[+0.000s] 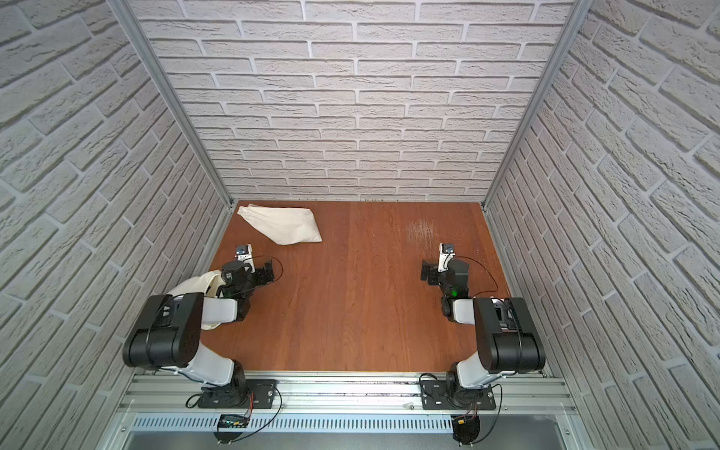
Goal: Close the soil bag
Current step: Adjust the soil bag at the center of the board.
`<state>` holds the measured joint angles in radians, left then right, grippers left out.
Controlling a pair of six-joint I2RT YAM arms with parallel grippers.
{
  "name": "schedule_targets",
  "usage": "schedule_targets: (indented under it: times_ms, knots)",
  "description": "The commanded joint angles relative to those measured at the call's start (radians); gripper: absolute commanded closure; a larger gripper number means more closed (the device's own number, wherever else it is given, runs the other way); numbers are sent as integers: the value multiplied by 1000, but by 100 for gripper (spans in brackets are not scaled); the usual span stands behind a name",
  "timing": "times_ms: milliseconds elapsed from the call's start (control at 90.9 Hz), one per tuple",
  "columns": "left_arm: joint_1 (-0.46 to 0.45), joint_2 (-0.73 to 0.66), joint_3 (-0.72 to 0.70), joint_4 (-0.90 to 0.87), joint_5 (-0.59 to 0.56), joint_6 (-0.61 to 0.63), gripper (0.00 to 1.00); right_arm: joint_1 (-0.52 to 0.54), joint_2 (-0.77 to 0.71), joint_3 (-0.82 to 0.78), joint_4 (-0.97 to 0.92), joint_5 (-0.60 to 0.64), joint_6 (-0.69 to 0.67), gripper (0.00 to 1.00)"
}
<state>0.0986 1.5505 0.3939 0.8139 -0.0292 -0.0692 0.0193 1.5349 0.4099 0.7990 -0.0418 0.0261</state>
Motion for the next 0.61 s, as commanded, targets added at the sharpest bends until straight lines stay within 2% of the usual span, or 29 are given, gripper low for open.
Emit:
schedule_targets:
  times_ms: [0,495,550,594]
  knots:
    - [0,-4,11,26,1,2,2,-5,1,10,17,-9,3,1]
    - [7,-9,12,28,16,-3,2,-4,1,8,18,-9,4,1]
    - [5,-52,41,-60,10,-4,2,-4,-2,5,21,-7,3,1]
    - [5,-126,92,-224,-6,-13,2,-4,-7,4,32,6,6,1]
